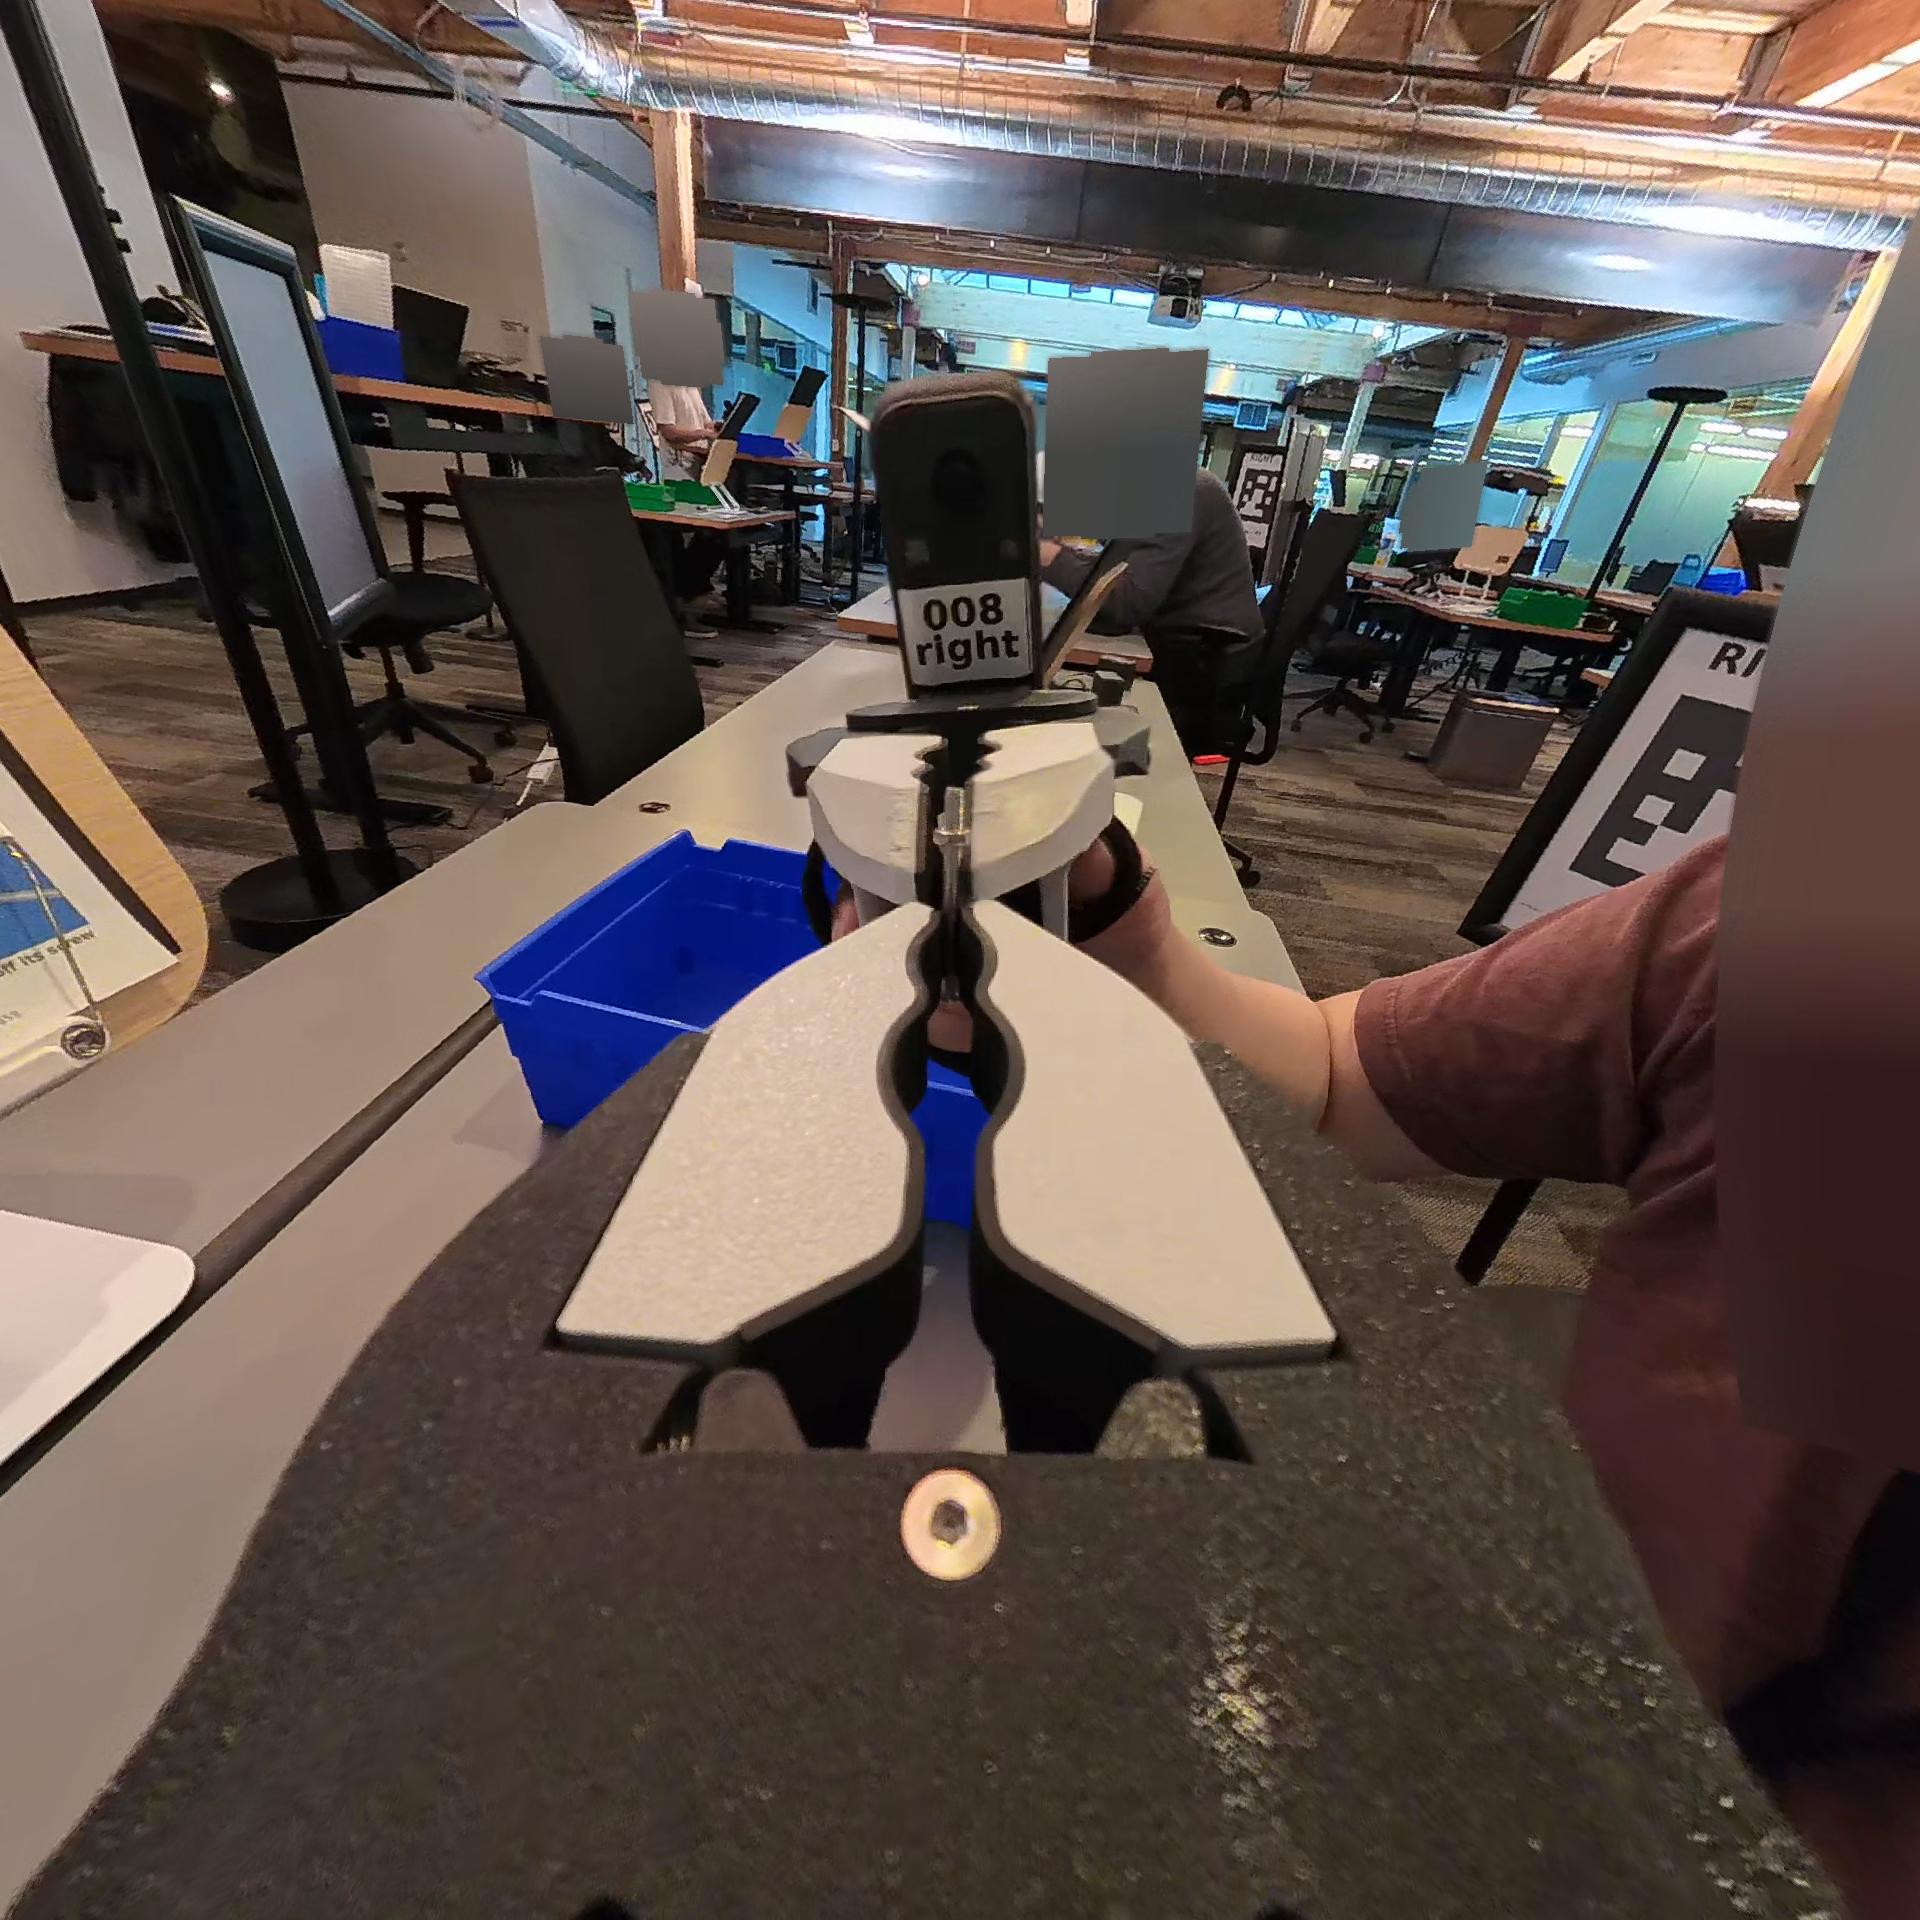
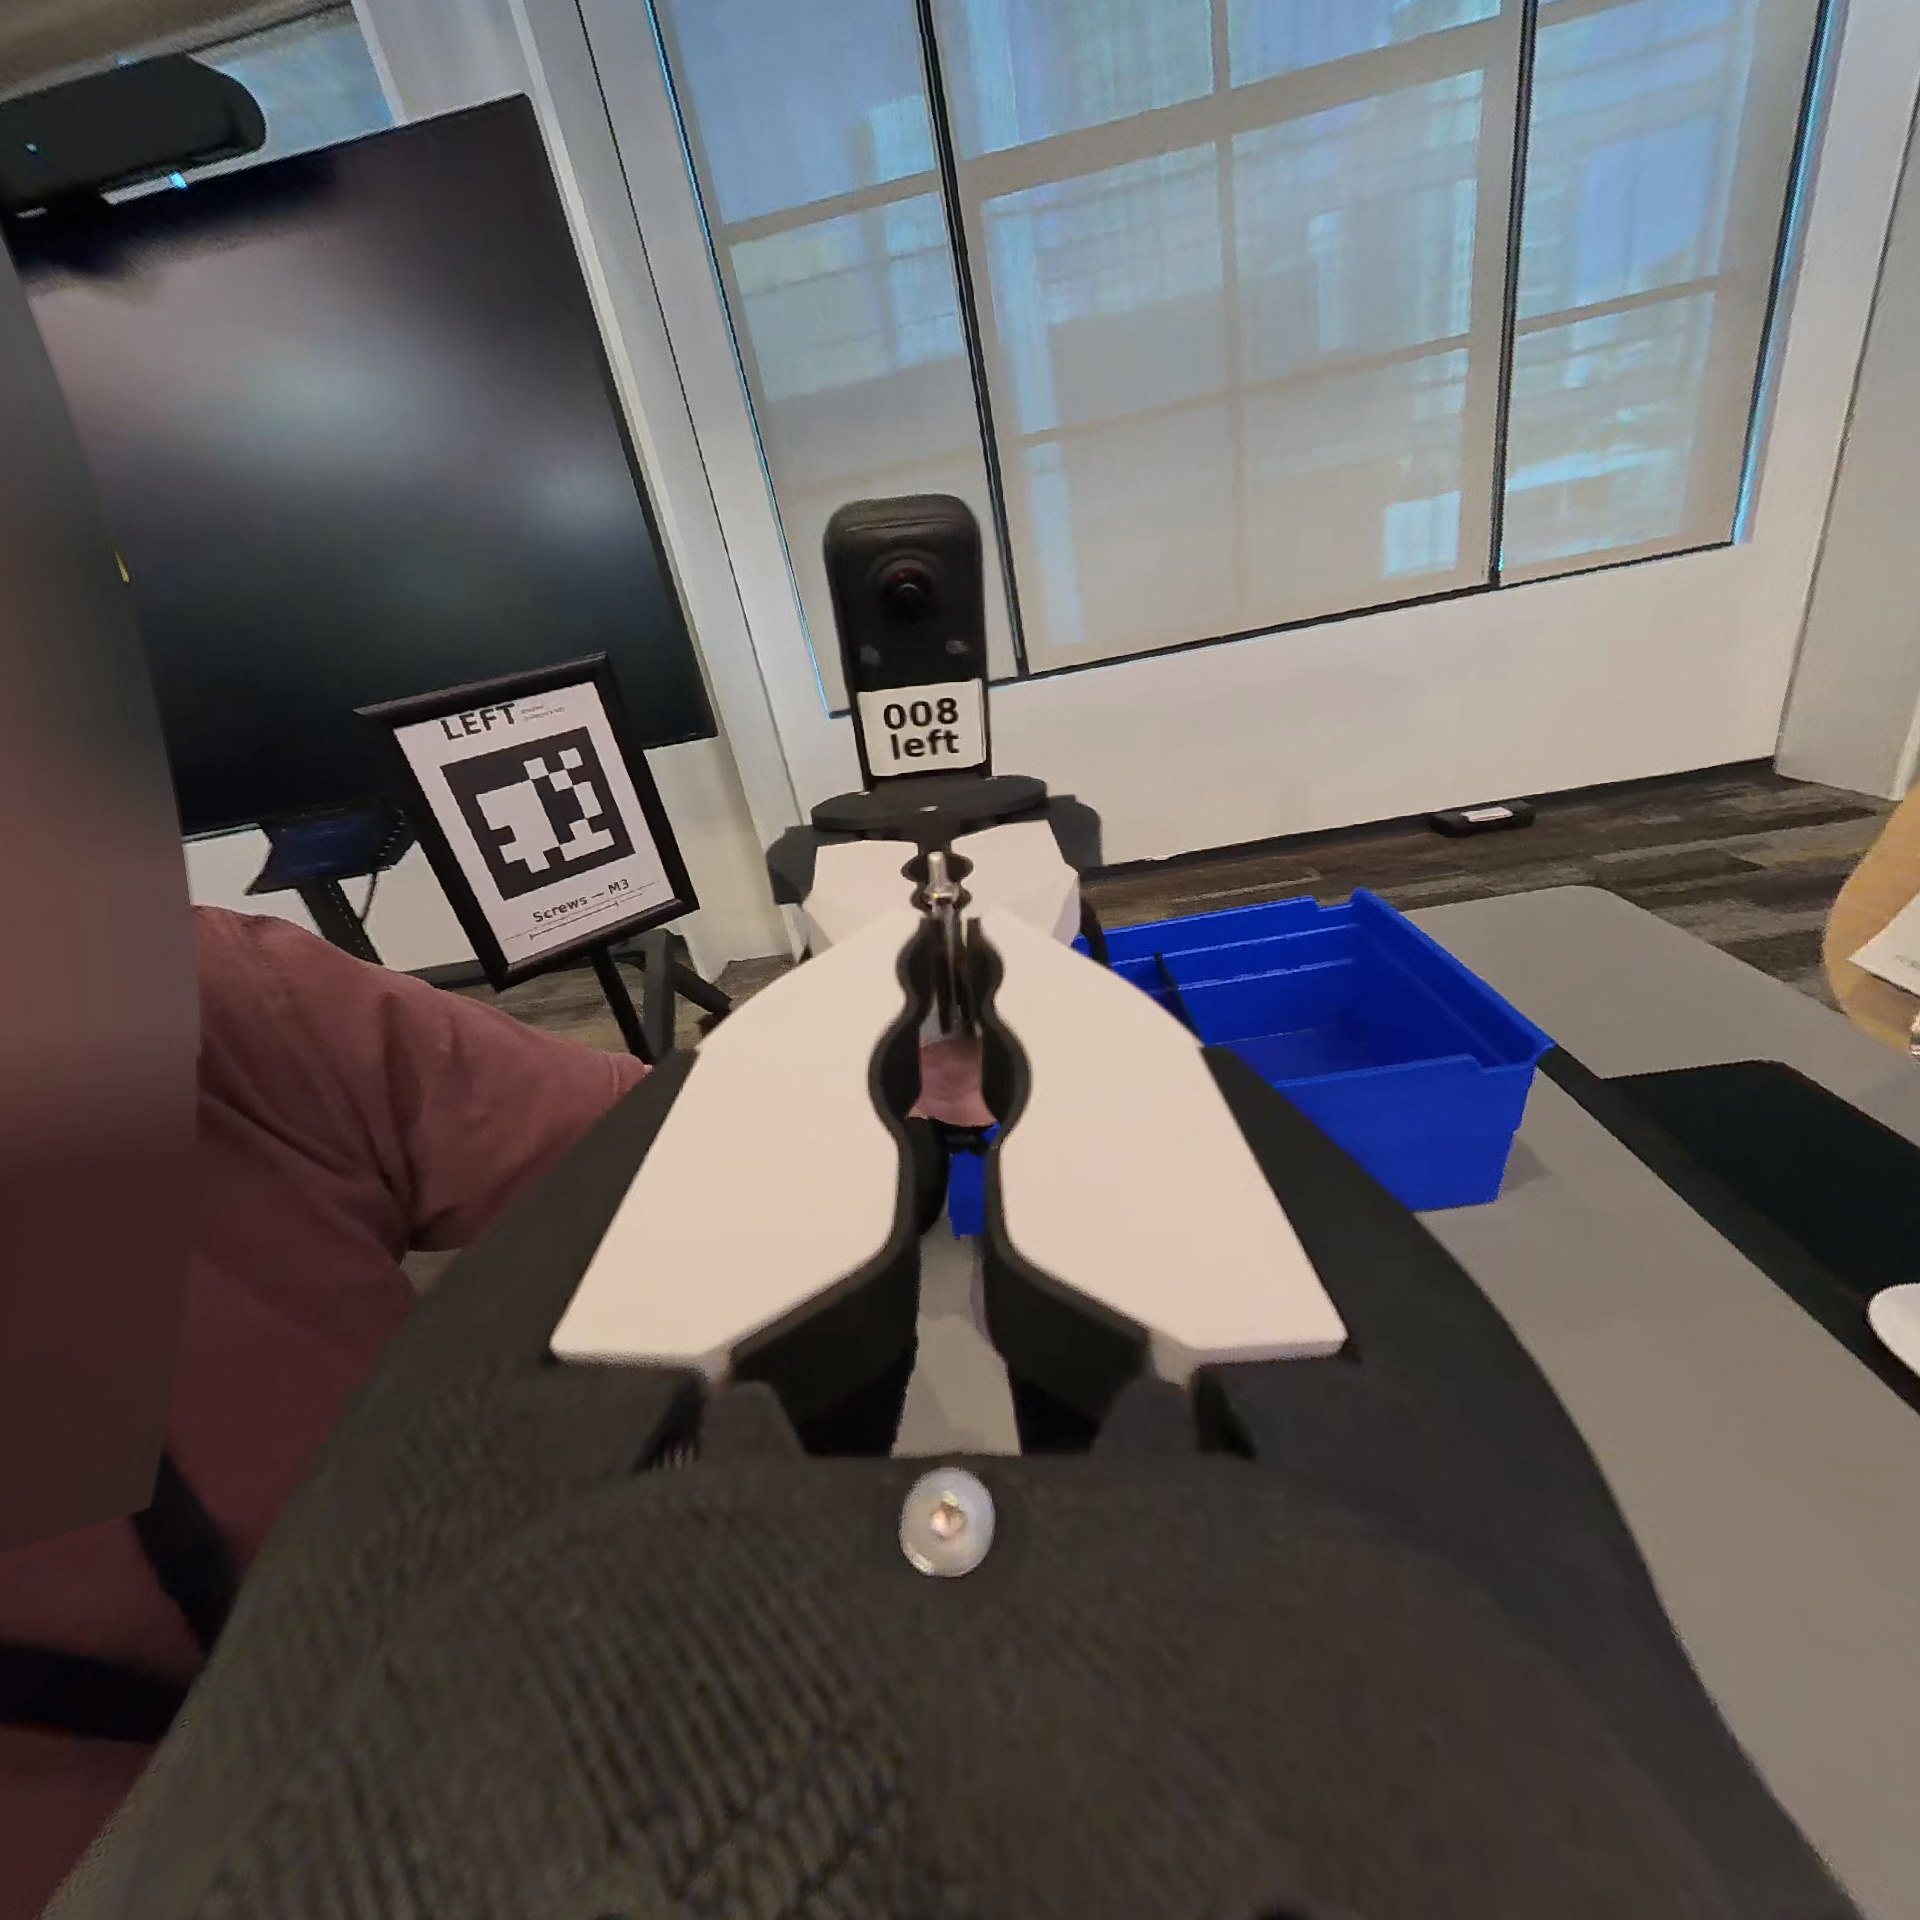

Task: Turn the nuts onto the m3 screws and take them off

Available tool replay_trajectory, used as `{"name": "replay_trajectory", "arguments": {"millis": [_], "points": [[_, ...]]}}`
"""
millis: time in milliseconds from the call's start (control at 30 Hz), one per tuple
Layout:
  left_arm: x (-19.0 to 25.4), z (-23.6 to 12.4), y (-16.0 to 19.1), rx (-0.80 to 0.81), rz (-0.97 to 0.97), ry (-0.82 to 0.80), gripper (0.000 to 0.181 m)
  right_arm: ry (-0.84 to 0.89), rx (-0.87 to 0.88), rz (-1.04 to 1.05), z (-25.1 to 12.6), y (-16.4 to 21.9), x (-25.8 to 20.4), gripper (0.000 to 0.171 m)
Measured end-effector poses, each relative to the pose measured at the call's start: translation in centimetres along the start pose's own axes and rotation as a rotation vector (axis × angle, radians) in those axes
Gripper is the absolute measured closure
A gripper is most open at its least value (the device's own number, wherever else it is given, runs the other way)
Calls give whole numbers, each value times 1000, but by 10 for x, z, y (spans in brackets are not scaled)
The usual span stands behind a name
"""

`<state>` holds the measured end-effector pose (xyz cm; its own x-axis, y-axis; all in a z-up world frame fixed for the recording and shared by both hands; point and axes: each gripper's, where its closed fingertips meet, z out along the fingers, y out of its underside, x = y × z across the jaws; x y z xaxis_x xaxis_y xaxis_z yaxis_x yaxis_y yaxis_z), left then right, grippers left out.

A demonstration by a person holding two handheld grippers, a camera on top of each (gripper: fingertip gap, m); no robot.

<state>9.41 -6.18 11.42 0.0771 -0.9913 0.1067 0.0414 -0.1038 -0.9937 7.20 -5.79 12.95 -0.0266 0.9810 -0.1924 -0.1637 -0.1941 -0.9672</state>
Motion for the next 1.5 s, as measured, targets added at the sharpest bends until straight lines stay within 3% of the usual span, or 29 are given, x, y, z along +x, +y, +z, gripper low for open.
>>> {"name": "replay_trajectory", "arguments": {"millis": [300,567,733,833,933,1000,1100,1300,1500], "points": [[4,1,2,-4,-40,51,178,-78,25,60,-1,1,-2,168],[1,3,7,-39,-50,40,166,-95,74,125,-9,-6,6,168],[-10,-5,3,-39,-56,-5,166,-50,-30,96,-28,-12,8,168],[-15,-10,3,-55,-51,-39,173,137,-290,52,-67,1,24,168],[-16,-10,6,-86,-52,-53,174,556,-652,48,-148,38,69,168],[-16,-9,8,-97,-49,-55,174,730,-837,192,-202,70,87,168],[-16,-7,12,-119,-54,-58,170,846,-1034,424,-258,116,107,168],[-18,-7,16,-140,-54,-65,169,1000,-1314,758,-332,184,119,168],[-17,-7,16,-147,-49,-63,169,1048,-1370,856,-360,203,122,168]]}}
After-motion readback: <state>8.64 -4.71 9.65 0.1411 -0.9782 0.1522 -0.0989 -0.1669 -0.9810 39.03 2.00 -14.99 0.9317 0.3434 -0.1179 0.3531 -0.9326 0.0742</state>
